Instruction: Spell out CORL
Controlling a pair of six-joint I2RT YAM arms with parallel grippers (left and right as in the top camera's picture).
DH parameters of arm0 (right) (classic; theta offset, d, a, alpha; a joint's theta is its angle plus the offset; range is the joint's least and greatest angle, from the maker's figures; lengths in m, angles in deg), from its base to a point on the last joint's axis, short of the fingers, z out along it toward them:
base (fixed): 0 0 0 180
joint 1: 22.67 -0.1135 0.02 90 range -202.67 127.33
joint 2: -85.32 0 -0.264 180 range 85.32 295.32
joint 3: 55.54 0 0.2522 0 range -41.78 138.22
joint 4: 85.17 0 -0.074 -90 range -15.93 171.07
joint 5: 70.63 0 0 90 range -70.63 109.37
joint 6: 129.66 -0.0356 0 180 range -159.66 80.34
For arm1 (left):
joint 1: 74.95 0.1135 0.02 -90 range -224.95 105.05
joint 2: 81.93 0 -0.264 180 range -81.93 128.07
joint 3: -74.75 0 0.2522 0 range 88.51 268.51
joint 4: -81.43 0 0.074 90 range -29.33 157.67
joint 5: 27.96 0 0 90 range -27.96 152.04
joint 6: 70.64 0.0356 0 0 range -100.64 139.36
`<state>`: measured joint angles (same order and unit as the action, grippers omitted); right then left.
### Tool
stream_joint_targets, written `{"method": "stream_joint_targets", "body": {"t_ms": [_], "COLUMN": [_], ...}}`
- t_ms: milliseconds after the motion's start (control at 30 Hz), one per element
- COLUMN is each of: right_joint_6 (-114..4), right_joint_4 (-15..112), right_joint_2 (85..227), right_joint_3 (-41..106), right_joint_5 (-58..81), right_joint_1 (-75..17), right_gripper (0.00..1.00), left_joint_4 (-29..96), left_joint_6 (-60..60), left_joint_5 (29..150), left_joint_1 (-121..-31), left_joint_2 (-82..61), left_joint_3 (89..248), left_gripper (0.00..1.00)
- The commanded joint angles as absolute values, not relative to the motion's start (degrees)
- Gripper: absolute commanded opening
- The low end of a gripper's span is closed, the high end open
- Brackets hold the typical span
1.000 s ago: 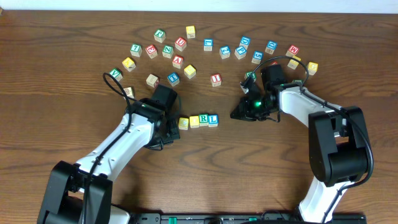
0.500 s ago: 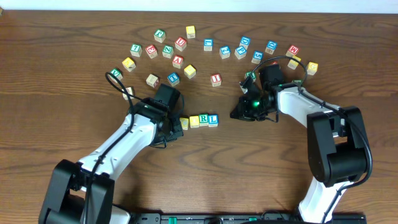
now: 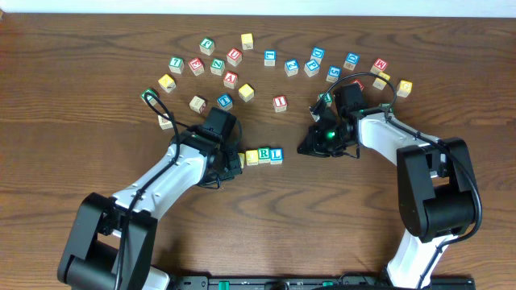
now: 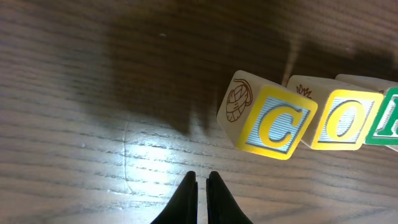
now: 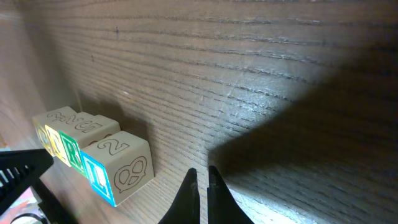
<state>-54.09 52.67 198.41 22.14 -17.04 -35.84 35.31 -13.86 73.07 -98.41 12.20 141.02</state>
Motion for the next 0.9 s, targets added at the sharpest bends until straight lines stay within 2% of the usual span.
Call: {"method": "stream_joint_targets", "body": {"t_ms": [0, 700, 867], "right_joint_6": [-54.46, -54.88, -54.90], "right_joint_4": [52.91, 53.04, 53.04], "right_joint_2": [198.79, 198.79, 198.79], "right_joint_3": [21.75, 21.75, 21.75], "right_joint_5": [-17.17, -17.17, -17.17], "right_joint_1": [-36.28, -36.28, -36.28], "right_gripper": [0.01, 0.01, 0.01], "left_joint_4": [35.92, 39.79, 44.14], "left_joint_6": [-11.45, -9.35, -9.40], "left_joint_5": [75.15, 77.29, 77.70], "left_joint_1": [-98.50, -98.48, -98.50], "left_joint_2": [13.64, 17.09, 17.09], "left_joint_3": [140.39, 142.11, 142.11], "left_gripper": [0.07, 0.07, 0.07]}}
